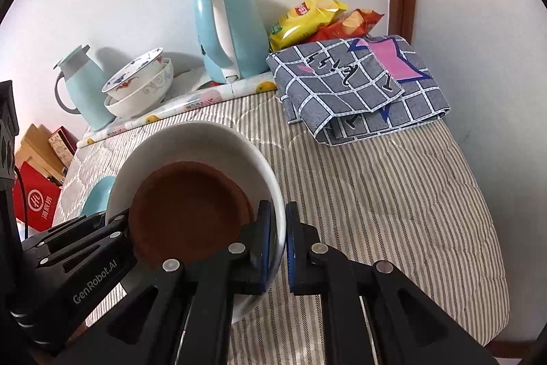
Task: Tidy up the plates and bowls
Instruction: 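Lift the white bowl with both grippers and carry it over the teal plate stack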
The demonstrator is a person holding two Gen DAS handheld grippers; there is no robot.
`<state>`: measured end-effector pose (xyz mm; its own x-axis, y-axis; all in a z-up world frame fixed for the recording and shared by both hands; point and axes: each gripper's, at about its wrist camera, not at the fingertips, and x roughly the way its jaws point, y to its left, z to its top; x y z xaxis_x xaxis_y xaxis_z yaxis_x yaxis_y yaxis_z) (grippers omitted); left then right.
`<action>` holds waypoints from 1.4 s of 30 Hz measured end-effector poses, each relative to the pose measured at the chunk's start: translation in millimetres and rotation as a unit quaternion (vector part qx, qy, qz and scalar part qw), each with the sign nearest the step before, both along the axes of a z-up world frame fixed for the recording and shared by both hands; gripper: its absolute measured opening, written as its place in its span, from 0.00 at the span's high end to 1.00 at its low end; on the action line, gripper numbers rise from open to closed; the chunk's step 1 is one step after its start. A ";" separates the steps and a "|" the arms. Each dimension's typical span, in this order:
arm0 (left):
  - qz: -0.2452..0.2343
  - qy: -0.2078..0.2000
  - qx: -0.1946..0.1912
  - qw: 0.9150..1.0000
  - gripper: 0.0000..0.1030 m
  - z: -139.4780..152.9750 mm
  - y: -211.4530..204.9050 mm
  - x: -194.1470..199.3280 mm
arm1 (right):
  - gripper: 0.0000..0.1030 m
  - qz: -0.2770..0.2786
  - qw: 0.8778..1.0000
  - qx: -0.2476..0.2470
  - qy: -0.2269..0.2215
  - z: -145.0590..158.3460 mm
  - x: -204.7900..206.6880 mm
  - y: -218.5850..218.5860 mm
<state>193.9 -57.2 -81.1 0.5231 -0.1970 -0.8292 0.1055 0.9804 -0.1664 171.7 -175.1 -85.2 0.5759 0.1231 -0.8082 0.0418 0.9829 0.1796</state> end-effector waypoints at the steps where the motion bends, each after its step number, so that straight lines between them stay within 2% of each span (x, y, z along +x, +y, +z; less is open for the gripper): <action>1: -0.001 -0.001 0.000 1.000 0.91 1.1 0.7 -0.6 | 0.92 -0.001 1.000 0.000 0.000 0.4 -0.5 0.0; 21: 0.000 -0.011 0.000 1.000 0.91 11.0 19.9 -14.5 | 0.92 0.000 1.000 0.001 -0.009 10.5 -11.1 17.8; 42: 0.026 -0.020 -0.001 0.999 0.91 21.2 64.9 -23.5 | 0.93 0.026 0.999 -0.002 -0.019 21.3 -9.8 60.0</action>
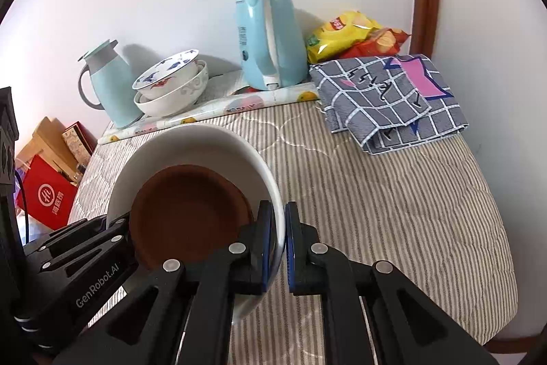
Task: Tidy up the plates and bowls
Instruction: 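Lift the white bowl with both grippers and carry it over the teal plate stack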
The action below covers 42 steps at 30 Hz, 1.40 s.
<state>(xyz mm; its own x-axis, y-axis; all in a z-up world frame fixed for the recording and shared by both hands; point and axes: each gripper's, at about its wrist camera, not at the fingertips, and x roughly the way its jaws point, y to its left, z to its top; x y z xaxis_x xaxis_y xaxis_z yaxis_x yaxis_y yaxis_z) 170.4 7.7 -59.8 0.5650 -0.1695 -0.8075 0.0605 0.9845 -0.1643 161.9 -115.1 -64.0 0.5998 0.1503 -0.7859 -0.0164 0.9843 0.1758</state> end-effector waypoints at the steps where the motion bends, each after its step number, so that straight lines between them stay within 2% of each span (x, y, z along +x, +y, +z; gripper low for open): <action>1: 0.002 0.000 0.000 1.000 0.91 0.4 3.2 -0.2 | 0.93 0.002 1.000 0.000 0.000 0.1 0.5 3.2; 15: 0.031 0.001 -0.003 1.000 0.91 -2.9 40.3 -1.9 | 0.93 0.027 1.000 -0.001 -0.003 -0.5 6.5 39.4; 42: 0.085 0.025 -0.019 0.996 0.91 -27.6 111.8 5.7 | 0.93 0.075 0.997 -0.004 0.012 -26.3 29.8 107.2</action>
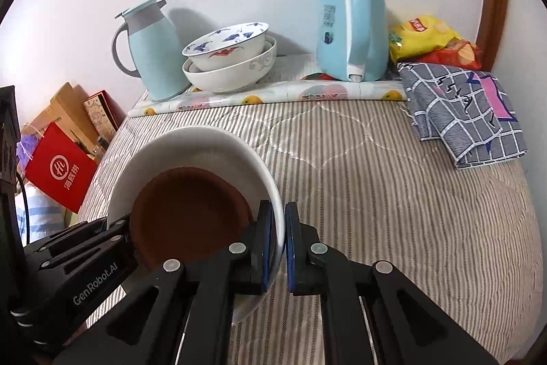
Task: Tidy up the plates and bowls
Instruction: 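Lift the white bowl with both grippers and carry it over the teal plate stack, then lower the white bowl onto the teal plate and open both grippers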
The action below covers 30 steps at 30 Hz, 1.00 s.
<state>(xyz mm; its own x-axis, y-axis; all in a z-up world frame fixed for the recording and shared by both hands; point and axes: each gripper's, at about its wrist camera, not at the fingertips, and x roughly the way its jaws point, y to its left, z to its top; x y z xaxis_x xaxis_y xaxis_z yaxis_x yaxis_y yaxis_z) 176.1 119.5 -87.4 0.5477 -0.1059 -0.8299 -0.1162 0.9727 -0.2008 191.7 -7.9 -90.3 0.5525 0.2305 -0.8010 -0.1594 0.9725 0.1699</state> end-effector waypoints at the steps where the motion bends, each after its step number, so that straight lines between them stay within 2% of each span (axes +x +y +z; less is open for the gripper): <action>1: 0.000 0.001 0.000 1.000 0.91 -1.3 2.4 0.7 | 0.93 0.001 1.000 0.001 0.002 -1.7 1.4 2.2; 30: 0.038 0.055 -0.010 0.998 0.91 -57.7 51.6 28.3 | 0.93 0.045 0.997 -0.004 0.057 -61.9 39.7 51.6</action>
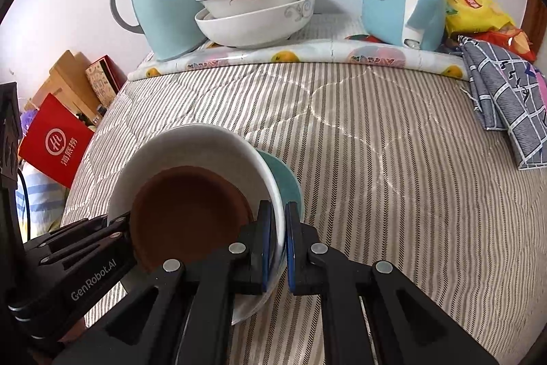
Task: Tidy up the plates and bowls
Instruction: 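Lower the white bowl onto the teal plate and open both grippers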
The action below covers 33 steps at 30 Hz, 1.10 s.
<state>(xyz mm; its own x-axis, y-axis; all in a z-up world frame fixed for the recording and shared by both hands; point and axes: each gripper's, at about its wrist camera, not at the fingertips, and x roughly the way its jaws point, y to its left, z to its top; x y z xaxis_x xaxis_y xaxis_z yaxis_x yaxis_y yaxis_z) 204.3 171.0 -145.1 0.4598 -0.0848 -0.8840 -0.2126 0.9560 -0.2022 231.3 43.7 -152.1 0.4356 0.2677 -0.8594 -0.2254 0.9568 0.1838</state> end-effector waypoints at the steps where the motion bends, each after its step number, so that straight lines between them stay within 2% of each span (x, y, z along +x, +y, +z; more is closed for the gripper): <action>1: 0.000 0.000 -0.001 1.000 0.91 -1.1 1.1 0.7 | 0.93 0.001 1.000 -0.001 0.001 -1.7 1.0 1.1; 16: -0.005 0.000 0.014 1.000 0.90 -2.1 2.0 6.1 | 0.92 0.007 1.000 0.004 0.009 -4.3 9.9 3.9; 33: -0.007 0.009 0.006 1.000 0.87 -1.9 3.7 1.5 | 0.91 0.012 1.000 0.022 0.018 -5.8 8.6 1.1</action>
<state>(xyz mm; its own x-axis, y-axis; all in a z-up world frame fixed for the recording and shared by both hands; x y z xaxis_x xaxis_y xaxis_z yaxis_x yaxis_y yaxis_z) 205.8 174.7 -147.0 0.4427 -0.0803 -0.8931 -0.2019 0.9615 -0.1865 240.0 44.8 -157.9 0.3979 0.3156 -0.8614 -0.2401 0.9421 0.2343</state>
